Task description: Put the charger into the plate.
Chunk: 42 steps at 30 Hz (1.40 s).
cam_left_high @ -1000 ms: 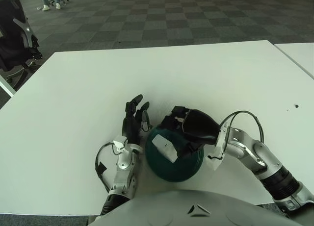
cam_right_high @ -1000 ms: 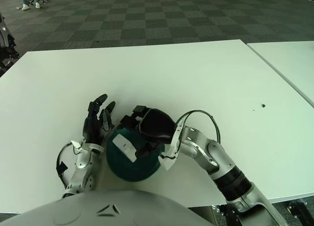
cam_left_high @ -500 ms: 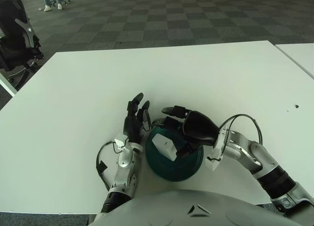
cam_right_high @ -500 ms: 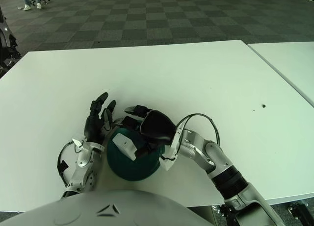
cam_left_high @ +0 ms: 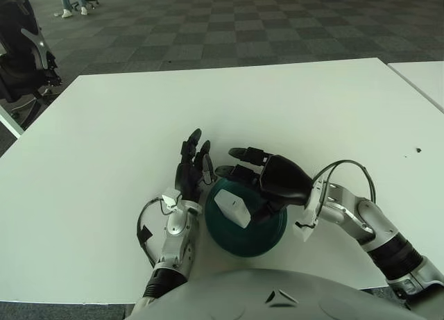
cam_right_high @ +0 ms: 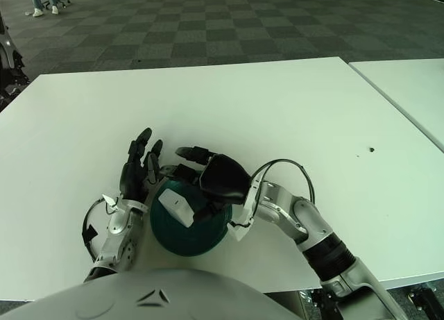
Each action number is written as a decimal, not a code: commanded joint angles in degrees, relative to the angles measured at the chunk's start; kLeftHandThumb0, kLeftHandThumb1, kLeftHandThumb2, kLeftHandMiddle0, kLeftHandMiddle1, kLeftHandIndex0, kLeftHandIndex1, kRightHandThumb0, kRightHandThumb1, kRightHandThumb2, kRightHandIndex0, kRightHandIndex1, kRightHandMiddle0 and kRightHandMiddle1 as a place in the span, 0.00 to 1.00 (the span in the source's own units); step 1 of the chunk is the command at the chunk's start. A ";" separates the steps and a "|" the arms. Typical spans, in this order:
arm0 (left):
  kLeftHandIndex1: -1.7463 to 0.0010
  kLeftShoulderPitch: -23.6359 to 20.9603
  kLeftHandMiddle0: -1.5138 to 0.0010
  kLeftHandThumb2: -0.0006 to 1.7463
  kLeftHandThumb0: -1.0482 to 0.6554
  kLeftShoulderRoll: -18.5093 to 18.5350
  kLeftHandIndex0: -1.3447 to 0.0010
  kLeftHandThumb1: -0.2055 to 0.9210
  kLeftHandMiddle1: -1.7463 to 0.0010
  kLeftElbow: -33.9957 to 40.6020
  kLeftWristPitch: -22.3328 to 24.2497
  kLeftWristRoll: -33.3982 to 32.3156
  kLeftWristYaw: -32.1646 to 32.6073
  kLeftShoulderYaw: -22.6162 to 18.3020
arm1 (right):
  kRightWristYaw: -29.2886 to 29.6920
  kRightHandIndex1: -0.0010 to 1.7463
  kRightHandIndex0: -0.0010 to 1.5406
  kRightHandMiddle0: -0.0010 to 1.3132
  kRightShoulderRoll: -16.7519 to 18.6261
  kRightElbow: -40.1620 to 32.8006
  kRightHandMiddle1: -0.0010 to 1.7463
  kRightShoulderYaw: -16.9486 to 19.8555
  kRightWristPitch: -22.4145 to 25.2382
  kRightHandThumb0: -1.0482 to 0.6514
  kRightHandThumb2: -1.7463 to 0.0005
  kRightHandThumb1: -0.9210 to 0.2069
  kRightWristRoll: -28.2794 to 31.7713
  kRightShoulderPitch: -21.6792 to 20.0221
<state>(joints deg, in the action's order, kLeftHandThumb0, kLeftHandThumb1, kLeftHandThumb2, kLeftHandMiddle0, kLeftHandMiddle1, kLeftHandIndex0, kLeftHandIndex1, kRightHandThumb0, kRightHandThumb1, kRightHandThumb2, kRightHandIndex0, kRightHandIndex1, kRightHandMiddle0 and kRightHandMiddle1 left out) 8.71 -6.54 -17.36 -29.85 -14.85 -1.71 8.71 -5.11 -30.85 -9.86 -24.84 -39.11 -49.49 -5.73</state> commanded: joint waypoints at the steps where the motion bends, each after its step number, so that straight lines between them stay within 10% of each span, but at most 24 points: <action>1: 0.89 3.14 0.90 0.56 0.09 -5.51 1.00 1.00 0.95 -6.85 -2.08 0.21 -0.01 -0.67 | -2.30 0.00 0.08 0.00 -0.98 -0.32 0.11 3.45 1.31 0.00 0.55 0.00 6.05 -2.54; 19: 0.43 3.96 0.72 0.52 0.10 -4.12 1.00 1.00 0.81 -7.03 3.51 1.96 2.55 -1.66 | -15.88 0.01 0.12 0.00 -0.36 -9.32 0.18 15.53 20.88 0.01 0.52 0.00 36.47 4.40; 28: 0.39 4.42 0.74 0.55 0.07 -3.21 0.98 1.00 0.73 -7.15 3.79 5.58 4.86 -1.57 | -17.04 0.03 0.18 0.00 3.62 -7.45 0.23 19.59 30.40 0.07 0.50 0.00 46.69 6.95; 42: 0.38 6.95 0.75 0.54 0.06 -1.97 0.95 1.00 0.72 -3.18 5.36 3.69 2.52 -1.52 | -11.41 0.03 0.22 0.00 14.43 6.04 0.40 24.83 32.21 0.07 0.47 0.00 54.74 12.91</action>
<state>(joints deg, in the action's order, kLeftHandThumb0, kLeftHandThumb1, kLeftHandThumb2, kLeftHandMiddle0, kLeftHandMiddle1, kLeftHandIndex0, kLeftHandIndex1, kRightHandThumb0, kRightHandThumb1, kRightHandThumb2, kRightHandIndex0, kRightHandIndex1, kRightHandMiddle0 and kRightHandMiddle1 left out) 9.00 -6.32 -17.25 -27.78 -9.23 2.02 8.00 -19.65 -19.97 -6.40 -0.94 -7.95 4.41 5.81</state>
